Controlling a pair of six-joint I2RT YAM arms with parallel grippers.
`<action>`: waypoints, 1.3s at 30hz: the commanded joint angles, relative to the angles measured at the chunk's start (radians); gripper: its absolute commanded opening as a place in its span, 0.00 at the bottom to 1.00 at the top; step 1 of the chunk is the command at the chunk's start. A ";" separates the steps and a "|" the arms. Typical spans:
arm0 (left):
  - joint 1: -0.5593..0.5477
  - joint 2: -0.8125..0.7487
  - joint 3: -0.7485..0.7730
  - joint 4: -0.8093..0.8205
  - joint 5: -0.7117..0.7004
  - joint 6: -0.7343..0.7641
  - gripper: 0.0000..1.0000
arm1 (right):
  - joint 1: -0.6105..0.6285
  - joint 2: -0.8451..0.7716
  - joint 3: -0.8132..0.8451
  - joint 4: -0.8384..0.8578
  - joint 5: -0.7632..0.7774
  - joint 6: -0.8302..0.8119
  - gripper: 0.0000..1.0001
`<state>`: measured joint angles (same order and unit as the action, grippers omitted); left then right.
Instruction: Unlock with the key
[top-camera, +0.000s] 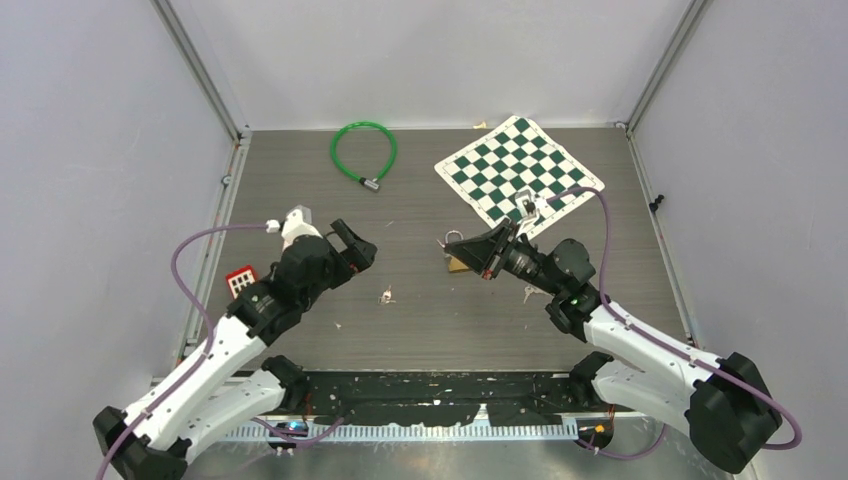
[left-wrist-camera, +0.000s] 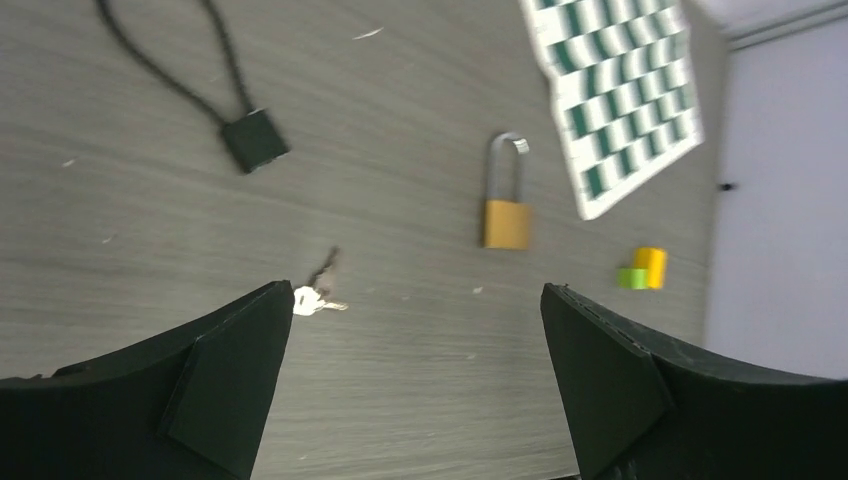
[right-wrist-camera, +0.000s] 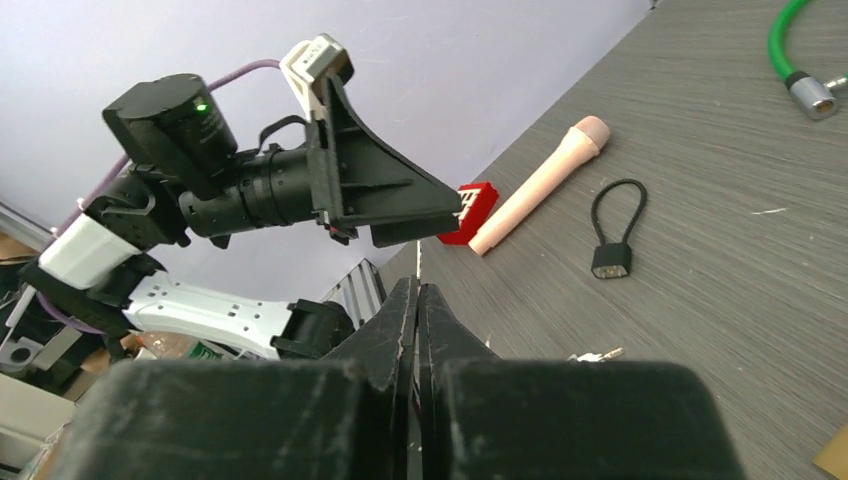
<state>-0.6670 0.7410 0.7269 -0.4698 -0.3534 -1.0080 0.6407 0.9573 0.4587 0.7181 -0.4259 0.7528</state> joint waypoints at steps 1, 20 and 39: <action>0.069 0.116 0.073 -0.207 0.064 0.025 0.99 | -0.031 -0.015 -0.010 0.053 -0.037 -0.007 0.05; 0.220 0.951 0.531 -0.472 0.114 -0.025 0.80 | -0.032 -0.082 -0.049 0.008 -0.054 -0.067 0.05; 0.340 1.147 0.506 -0.241 0.157 -0.136 0.69 | -0.018 -0.071 -0.064 -0.002 -0.043 -0.082 0.05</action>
<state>-0.3386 1.8519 1.2140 -0.7624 -0.1944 -1.0977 0.6163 0.8940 0.3935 0.6868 -0.4736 0.6865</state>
